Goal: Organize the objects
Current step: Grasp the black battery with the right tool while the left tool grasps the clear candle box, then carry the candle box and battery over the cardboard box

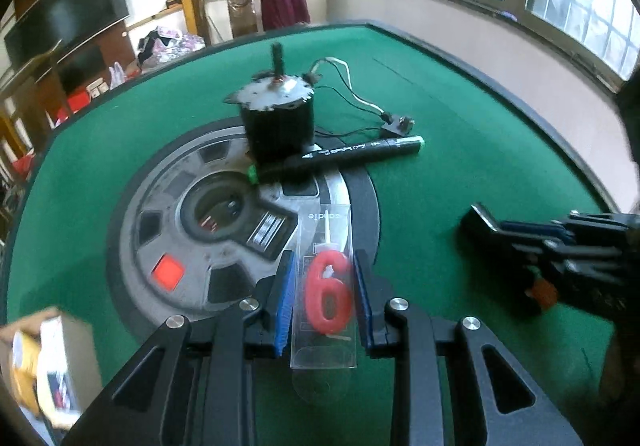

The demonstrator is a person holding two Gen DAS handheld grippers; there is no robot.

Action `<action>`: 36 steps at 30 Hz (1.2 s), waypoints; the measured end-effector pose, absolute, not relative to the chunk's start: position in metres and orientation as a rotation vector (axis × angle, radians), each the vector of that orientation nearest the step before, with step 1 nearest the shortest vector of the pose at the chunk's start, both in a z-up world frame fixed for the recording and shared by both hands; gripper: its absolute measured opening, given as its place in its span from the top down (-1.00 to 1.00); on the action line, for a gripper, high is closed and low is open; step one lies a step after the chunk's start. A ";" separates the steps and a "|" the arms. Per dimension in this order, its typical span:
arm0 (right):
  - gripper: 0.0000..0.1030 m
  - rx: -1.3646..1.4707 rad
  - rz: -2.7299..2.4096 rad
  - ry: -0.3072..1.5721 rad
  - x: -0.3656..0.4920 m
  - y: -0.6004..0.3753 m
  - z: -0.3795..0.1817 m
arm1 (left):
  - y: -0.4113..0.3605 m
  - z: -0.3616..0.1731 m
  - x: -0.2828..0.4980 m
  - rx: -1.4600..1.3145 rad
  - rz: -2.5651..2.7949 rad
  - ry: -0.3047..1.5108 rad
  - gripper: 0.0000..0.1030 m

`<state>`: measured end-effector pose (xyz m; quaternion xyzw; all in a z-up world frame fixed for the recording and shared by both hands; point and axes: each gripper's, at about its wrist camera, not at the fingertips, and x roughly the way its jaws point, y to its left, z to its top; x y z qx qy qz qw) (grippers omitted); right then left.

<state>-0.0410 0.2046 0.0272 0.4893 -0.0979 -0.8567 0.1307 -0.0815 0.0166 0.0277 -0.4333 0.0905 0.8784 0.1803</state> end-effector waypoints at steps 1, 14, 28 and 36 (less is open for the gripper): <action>0.71 1.415 -2.481 -0.300 -0.041 0.205 0.028 | 0.014 0.031 -0.076 -1.216 2.487 0.240 0.55; 0.71 1.305 -2.329 -0.490 -0.036 0.198 0.030 | -0.049 0.082 0.028 -1.075 2.577 0.011 0.55; 0.70 1.229 -2.178 -0.448 0.013 0.107 0.056 | -0.212 0.079 0.119 -1.096 2.846 -0.394 0.55; 0.70 1.195 -2.054 -0.333 0.043 0.021 0.075 | -0.261 0.046 0.139 -1.145 2.870 -0.567 0.55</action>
